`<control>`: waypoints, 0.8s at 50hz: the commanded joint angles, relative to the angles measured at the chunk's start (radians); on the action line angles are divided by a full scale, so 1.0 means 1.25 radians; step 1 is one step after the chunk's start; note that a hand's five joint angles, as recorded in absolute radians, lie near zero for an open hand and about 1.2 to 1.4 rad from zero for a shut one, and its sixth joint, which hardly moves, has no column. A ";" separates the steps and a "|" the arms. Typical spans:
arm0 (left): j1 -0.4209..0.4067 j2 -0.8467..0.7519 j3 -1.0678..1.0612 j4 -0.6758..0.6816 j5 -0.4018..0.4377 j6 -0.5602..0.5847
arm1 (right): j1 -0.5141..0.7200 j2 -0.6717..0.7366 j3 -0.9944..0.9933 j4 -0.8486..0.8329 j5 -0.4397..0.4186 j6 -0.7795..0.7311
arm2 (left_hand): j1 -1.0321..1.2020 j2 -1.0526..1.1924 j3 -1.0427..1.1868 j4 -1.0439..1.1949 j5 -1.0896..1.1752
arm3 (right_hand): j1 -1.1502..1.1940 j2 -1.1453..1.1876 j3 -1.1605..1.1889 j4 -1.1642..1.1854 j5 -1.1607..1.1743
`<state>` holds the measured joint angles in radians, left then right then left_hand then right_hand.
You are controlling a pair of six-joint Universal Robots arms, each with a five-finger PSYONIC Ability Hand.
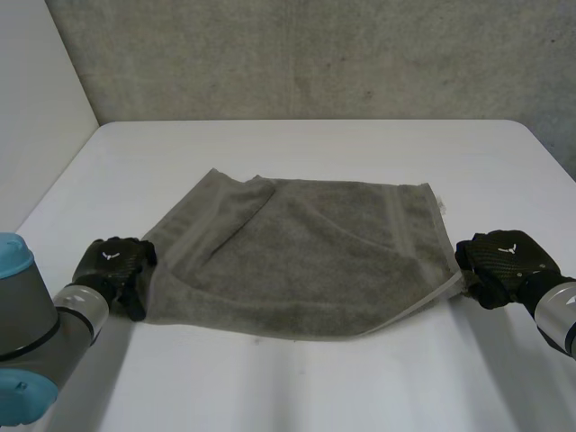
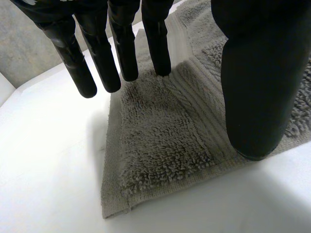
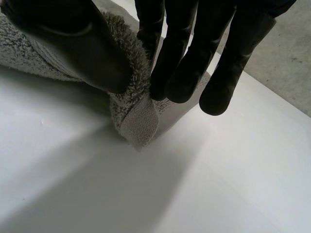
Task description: Fold the towel.
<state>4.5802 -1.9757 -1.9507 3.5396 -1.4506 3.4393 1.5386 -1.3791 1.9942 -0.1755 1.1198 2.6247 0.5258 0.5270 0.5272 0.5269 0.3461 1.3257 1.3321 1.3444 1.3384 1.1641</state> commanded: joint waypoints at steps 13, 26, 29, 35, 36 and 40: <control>0.000 -0.020 0.013 0.047 0.000 0.000 | 0.000 0.000 0.000 0.001 0.000 -0.009 | 0.288 0.287 0.287 0.287 0.292 | 0.056 0.051 0.041 0.046 0.046; 0.008 -0.006 0.002 0.047 -0.003 0.000 | 0.000 0.000 0.000 0.001 0.000 -0.009 | 0.452 0.451 0.451 0.451 0.456 | 0.056 0.051 0.041 0.046 0.046; 0.008 -0.003 -0.002 0.040 -0.004 0.000 | -0.001 0.000 0.000 0.001 0.000 -0.009 | 0.574 0.573 0.573 0.573 0.578 | 0.056 0.051 0.041 0.046 0.046; 0.009 0.011 -0.024 0.038 -0.003 0.000 | 0.000 -0.001 0.000 0.002 0.000 -0.009 | 0.696 0.695 0.695 0.695 0.700 | 0.056 0.051 0.041 0.046 0.046; 0.009 0.024 -0.031 0.036 -0.004 0.000 | -0.001 -0.002 0.000 0.003 -0.001 -0.009 | 0.696 0.695 0.695 0.695 0.700 | 0.056 0.051 0.041 0.046 0.046; 0.010 0.083 -0.063 0.013 -0.003 0.001 | -0.002 -0.009 -0.001 0.005 -0.001 -0.010 | 0.696 0.695 0.695 0.695 0.700 | 0.056 0.051 0.041 0.046 0.046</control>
<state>4.5913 -1.9520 -1.9824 3.5842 -1.4547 3.4393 1.5377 -1.3817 1.9939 -0.1729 1.1192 2.6139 1.1745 1.1989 1.1996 1.2009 1.0108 1.3257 1.3321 1.3444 1.3384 1.1641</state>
